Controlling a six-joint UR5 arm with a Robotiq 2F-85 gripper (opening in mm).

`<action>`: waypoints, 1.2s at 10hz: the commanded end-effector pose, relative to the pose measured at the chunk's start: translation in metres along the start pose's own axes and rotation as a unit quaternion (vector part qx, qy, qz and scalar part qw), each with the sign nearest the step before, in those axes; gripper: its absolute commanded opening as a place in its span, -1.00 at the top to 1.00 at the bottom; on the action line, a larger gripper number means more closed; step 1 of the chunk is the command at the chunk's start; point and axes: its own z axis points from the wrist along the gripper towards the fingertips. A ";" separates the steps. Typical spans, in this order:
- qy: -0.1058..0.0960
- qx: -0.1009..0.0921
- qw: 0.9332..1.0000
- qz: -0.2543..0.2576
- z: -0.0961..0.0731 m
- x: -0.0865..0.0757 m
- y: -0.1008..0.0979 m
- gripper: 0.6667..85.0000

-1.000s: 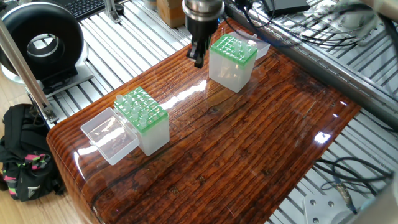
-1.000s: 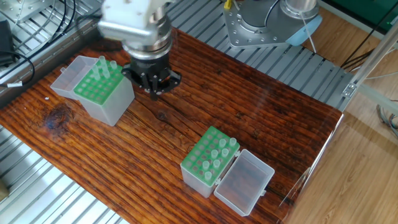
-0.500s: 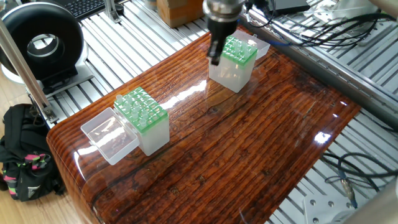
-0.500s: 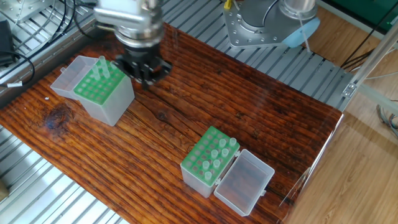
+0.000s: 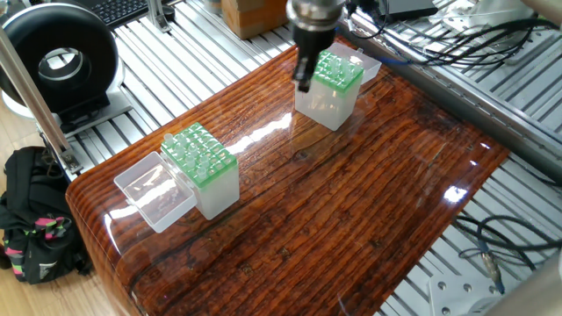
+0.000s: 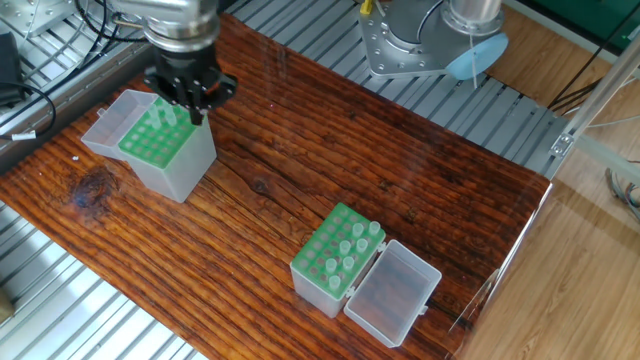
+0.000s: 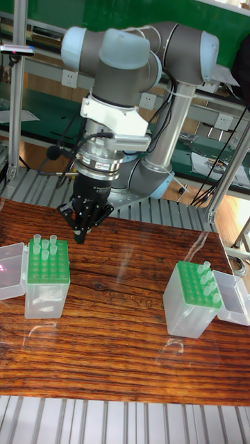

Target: Transfer all large pipette tips from one holder to another

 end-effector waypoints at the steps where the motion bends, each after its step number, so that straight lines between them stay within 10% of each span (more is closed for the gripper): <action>1: -0.004 -0.035 0.998 0.052 -0.003 0.002 0.010 0.75; 3: -0.013 -0.043 0.993 0.105 -0.004 -0.004 0.013 0.75; 5: 0.008 0.028 0.994 0.101 -0.002 0.013 -0.022 0.74; 7: -0.021 0.022 0.997 0.078 -0.005 0.009 -0.036 0.15; 12: -0.053 -0.007 0.988 0.146 -0.007 -0.018 -0.061 0.16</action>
